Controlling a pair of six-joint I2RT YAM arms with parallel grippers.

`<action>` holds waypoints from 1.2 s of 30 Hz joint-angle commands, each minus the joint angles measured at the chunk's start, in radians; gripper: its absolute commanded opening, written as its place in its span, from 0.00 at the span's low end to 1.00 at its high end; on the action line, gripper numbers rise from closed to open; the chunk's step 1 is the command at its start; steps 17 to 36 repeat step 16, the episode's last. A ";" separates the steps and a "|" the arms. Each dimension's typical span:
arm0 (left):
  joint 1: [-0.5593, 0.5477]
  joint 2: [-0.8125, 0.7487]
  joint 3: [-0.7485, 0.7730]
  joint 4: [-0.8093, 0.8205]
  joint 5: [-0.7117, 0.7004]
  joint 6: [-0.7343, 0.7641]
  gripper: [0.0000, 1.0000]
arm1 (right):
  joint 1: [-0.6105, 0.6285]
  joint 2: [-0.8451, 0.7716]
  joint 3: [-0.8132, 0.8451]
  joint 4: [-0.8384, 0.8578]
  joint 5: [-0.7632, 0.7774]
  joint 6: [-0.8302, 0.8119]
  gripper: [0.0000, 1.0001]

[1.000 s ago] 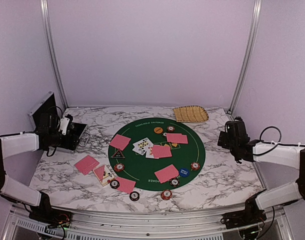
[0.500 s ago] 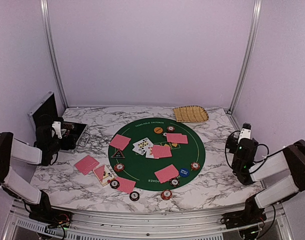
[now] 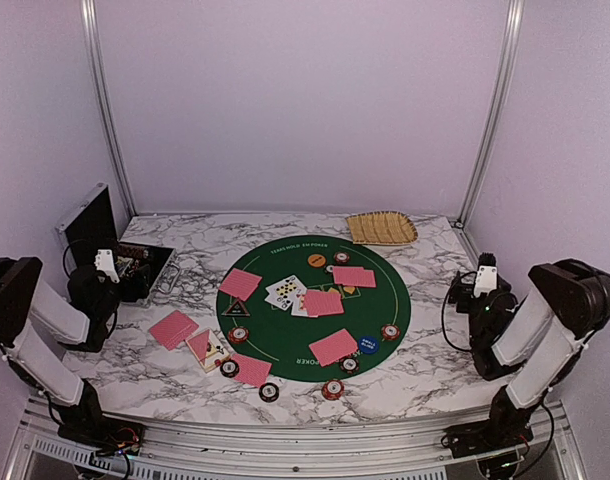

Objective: Distribute texas hold em gaming equipment

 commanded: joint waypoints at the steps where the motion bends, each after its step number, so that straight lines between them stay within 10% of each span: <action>1: -0.003 0.006 0.019 0.052 -0.025 -0.008 0.99 | -0.019 -0.004 0.070 0.021 -0.072 0.002 0.99; 4: -0.008 0.001 0.018 0.047 -0.032 -0.003 0.99 | -0.111 -0.050 0.131 -0.190 -0.158 0.109 0.99; 36: -0.008 -0.003 0.014 0.047 -0.034 -0.003 0.99 | -0.101 -0.037 0.119 -0.135 -0.133 0.091 0.99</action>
